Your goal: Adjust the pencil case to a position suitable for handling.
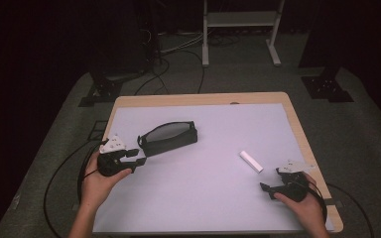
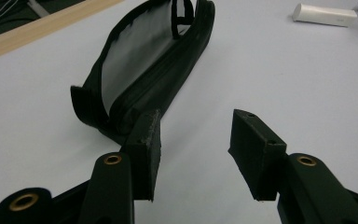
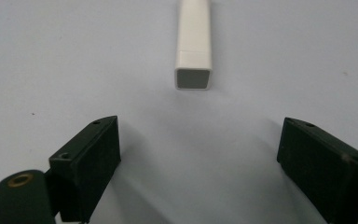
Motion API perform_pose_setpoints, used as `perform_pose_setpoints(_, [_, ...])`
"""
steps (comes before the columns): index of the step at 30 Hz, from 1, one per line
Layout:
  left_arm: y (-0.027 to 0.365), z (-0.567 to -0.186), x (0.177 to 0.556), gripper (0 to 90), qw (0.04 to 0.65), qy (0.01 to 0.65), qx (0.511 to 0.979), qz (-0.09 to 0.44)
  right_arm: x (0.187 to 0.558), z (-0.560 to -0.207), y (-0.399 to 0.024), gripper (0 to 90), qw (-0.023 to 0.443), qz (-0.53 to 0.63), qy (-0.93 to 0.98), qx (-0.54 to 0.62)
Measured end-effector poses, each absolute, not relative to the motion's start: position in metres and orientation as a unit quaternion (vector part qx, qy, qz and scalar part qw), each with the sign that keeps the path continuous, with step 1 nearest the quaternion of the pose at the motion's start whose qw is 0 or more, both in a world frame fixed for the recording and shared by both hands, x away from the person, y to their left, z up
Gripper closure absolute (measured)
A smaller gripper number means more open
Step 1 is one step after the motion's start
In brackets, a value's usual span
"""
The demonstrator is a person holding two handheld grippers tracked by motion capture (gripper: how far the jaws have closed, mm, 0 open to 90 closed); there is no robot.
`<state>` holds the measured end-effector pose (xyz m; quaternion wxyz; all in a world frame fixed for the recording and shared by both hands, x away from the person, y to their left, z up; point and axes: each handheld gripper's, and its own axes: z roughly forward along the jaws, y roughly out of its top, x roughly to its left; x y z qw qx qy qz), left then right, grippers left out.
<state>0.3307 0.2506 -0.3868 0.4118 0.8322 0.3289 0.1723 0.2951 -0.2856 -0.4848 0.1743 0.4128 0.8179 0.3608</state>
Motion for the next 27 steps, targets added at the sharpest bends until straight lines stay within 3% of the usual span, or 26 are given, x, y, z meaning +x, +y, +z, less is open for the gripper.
perform_pose_setpoints(27, [0.234,-0.369,0.378,54.1,0.421,0.311,0.835,0.17,0.295,-0.485,-0.286,12.2,0.174,0.361,0.818,0.413])
